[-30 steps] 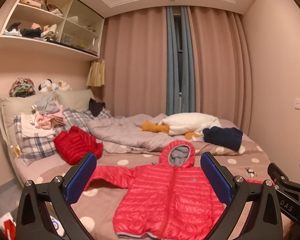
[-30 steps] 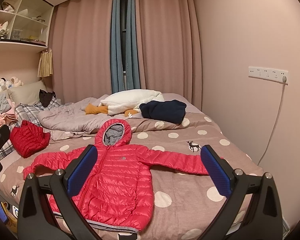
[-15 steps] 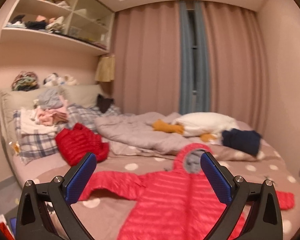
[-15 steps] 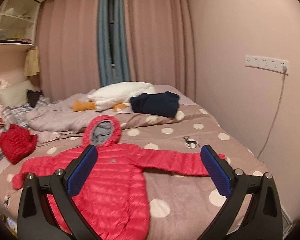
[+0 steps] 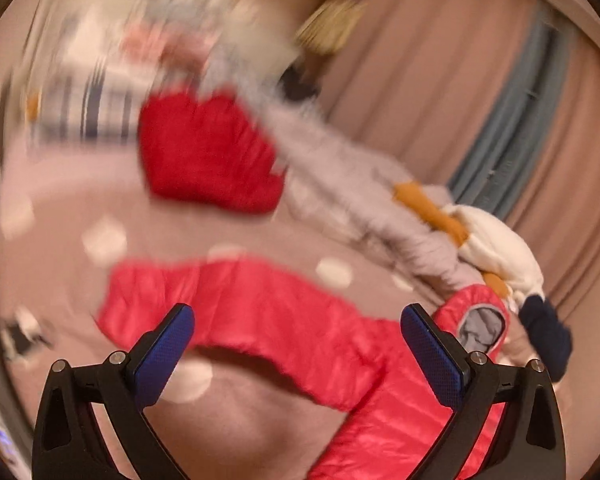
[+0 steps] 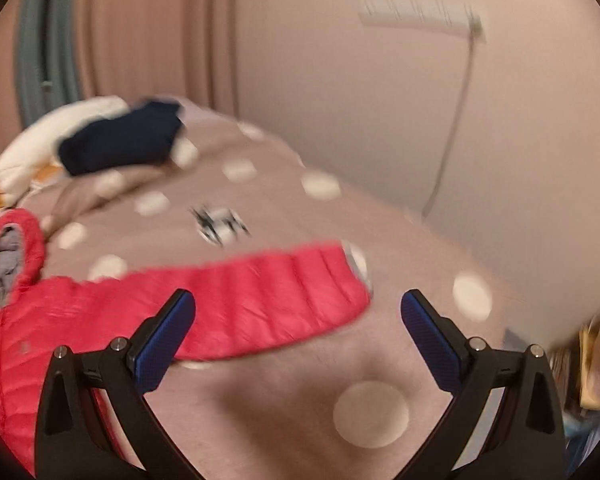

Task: Fold large clothes
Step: 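Grasp the jacket sleeve cuffs with both grippers and fold them inward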

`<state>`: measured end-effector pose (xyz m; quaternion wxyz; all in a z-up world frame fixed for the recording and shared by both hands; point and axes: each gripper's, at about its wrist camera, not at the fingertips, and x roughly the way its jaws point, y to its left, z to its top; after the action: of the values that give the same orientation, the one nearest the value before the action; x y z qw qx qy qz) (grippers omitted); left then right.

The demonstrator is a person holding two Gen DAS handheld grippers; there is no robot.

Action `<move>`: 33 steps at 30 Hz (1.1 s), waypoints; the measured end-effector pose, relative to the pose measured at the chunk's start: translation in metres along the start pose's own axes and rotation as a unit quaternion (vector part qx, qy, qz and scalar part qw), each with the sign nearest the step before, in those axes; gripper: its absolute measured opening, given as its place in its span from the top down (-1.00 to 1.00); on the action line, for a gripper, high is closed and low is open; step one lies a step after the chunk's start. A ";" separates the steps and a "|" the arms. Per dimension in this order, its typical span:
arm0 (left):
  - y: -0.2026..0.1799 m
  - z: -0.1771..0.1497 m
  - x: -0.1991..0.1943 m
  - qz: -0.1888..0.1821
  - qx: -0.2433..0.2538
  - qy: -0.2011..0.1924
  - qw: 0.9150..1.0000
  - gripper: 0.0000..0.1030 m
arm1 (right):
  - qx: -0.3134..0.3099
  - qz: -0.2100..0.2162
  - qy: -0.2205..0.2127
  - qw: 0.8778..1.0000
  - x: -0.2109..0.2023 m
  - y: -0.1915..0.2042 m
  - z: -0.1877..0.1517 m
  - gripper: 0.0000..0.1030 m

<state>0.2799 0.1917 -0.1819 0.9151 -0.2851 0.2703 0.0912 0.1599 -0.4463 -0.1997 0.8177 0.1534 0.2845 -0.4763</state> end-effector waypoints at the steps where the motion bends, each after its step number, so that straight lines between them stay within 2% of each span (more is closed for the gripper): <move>1: 0.012 -0.001 0.011 -0.003 -0.021 0.013 1.000 -0.98 | 0.025 0.005 0.020 0.999 0.014 -0.009 -0.004 -1.00; 3: 0.038 -0.007 0.034 -0.023 -0.077 0.040 0.996 -0.98 | 0.076 0.013 0.050 0.996 0.037 -0.028 -0.016 -1.00; 6: 0.056 -0.013 0.058 -0.047 -0.114 0.072 0.990 -0.98 | 0.157 0.013 0.081 0.984 0.055 -0.047 -0.036 -1.00; 8: 0.065 -0.012 0.070 -0.077 -0.137 0.072 0.985 -0.99 | 0.226 0.034 0.088 0.969 0.058 -0.057 -0.051 -1.00; 10: 0.073 -0.010 0.083 -0.106 -0.171 0.081 0.976 -0.98 | 0.287 0.067 0.100 0.950 0.064 -0.058 -0.062 -1.00; 11: 0.079 -0.008 0.089 -0.112 -0.183 0.086 0.973 -0.98 | 0.304 0.070 0.095 0.945 0.063 -0.055 -0.065 -1.00; 13: 0.088 -0.004 0.096 -0.134 -0.206 0.097 0.965 -0.98 | 0.293 0.060 0.078 0.951 0.059 -0.042 -0.060 -1.00; 14: 0.091 -0.002 0.096 -0.141 -0.210 0.099 0.962 -0.98 | 0.289 0.076 0.075 0.952 0.060 -0.033 -0.056 -1.00; 17: 0.096 0.001 0.094 -0.160 -0.211 0.099 0.959 -0.93 | 0.321 0.142 0.080 0.933 0.079 -0.018 -0.052 -0.93; 18: 0.098 0.000 0.091 -0.164 -0.212 0.101 0.958 -0.92 | 0.329 0.145 0.077 0.930 0.082 -0.016 -0.052 -0.87; 19: 0.100 -0.002 0.089 -0.158 -0.219 0.109 0.957 -0.90 | 0.332 0.133 0.073 0.931 0.082 -0.010 -0.050 -0.66; 20: 0.102 -0.006 0.082 -0.149 -0.236 0.118 0.953 -0.87 | 0.331 0.126 0.075 0.932 0.083 -0.010 -0.050 -0.55; 23: 0.107 -0.017 0.061 -0.164 -0.262 0.098 0.946 -0.87 | 0.314 0.119 0.081 0.938 0.086 -0.004 -0.048 -0.56; 24: 0.107 -0.018 0.058 -0.162 -0.265 0.093 0.946 -0.87 | 0.305 0.118 0.080 0.942 0.085 -0.003 -0.048 -0.58; 25: 0.104 -0.019 0.056 -0.152 -0.260 0.092 0.949 -0.87 | 0.298 0.118 0.079 0.944 0.088 0.000 -0.045 -0.59; 27: 0.100 -0.018 0.051 -0.112 -0.237 0.094 0.961 -0.87 | 0.289 0.116 0.074 0.947 0.090 0.004 -0.045 -0.60; 29: 0.096 -0.023 0.050 -0.090 -0.232 0.101 0.963 -0.87 | 0.284 0.111 0.069 0.950 0.093 0.010 -0.043 -0.64; 32: 0.090 -0.036 0.051 -0.119 -0.244 0.123 0.954 -0.87 | 0.264 0.098 0.064 0.958 0.091 0.011 -0.043 -0.65; 33: 0.089 -0.037 0.056 -0.126 -0.246 0.119 0.954 -0.87 | 0.255 0.094 0.064 0.960 0.091 0.008 -0.044 -0.66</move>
<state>0.2818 0.2439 -0.2799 0.7817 -0.5422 0.3082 0.0044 0.1872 -0.4821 -0.2902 0.7727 0.4132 0.1891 -0.4432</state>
